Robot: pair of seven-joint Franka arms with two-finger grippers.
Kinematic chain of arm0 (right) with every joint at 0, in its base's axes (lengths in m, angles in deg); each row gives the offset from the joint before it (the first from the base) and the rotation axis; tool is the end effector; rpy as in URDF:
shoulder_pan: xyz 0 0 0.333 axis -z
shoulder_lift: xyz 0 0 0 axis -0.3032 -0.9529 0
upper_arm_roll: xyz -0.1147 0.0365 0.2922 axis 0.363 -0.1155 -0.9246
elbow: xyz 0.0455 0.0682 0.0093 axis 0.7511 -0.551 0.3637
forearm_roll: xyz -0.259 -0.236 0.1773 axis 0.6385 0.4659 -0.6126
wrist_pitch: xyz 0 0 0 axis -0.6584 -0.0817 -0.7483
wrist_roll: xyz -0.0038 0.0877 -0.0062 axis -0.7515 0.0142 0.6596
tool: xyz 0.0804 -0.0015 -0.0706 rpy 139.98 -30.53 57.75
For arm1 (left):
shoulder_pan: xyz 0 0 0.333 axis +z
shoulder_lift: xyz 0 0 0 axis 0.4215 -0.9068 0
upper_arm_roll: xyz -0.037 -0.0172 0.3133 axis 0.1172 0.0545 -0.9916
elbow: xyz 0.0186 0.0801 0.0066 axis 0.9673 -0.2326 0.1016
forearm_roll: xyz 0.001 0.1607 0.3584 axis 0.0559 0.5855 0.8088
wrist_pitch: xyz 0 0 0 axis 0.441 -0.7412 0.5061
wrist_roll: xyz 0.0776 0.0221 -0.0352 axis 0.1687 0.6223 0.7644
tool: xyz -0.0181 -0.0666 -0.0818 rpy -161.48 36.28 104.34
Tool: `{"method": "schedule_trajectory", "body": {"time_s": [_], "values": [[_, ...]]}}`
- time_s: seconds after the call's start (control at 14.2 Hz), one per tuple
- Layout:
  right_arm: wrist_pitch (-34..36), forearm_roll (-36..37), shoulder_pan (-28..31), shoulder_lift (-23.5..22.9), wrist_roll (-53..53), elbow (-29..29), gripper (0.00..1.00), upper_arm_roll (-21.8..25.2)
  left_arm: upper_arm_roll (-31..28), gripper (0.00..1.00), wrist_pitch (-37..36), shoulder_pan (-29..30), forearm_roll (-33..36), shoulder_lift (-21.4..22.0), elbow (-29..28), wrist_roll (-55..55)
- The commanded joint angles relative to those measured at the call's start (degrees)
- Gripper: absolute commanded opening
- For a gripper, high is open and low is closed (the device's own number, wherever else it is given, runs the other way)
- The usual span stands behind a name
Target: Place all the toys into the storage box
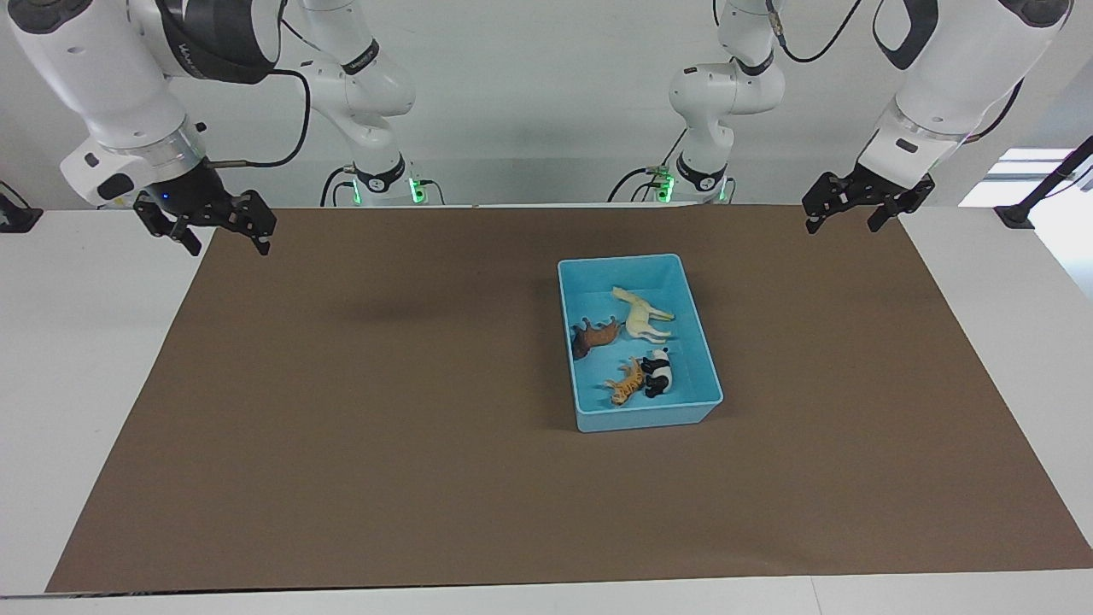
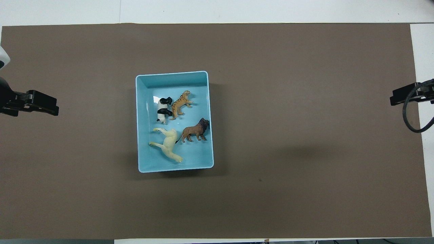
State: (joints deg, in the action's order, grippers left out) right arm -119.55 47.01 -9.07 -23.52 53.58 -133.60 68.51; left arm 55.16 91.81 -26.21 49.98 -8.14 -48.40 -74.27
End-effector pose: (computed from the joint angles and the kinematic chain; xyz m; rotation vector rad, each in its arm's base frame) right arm 0.5584 -0.0491 0.6010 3.0897 0.0371 -0.0602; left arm 0.5466 -0.0432 0.6208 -3.1243 0.1034 0.1299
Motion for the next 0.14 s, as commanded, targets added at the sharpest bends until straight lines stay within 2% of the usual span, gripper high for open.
{"method": "schedule_trajectory", "body": {"time_s": [0.0, 0.07], "values": [[0.3, 1.3, 0.3, 1.6, 1.8, -1.6, 1.00, -0.5, -0.5, 1.00, -0.4, -0.4, -0.5, 0.8, -0.5, -0.7], [0.3, 1.3, 0.4, 1.6, 1.7, -1.6, 1.00, -0.5, -0.5, 1.00, -0.1, -0.3, -0.5, 0.8, -0.5, -0.7]]}}
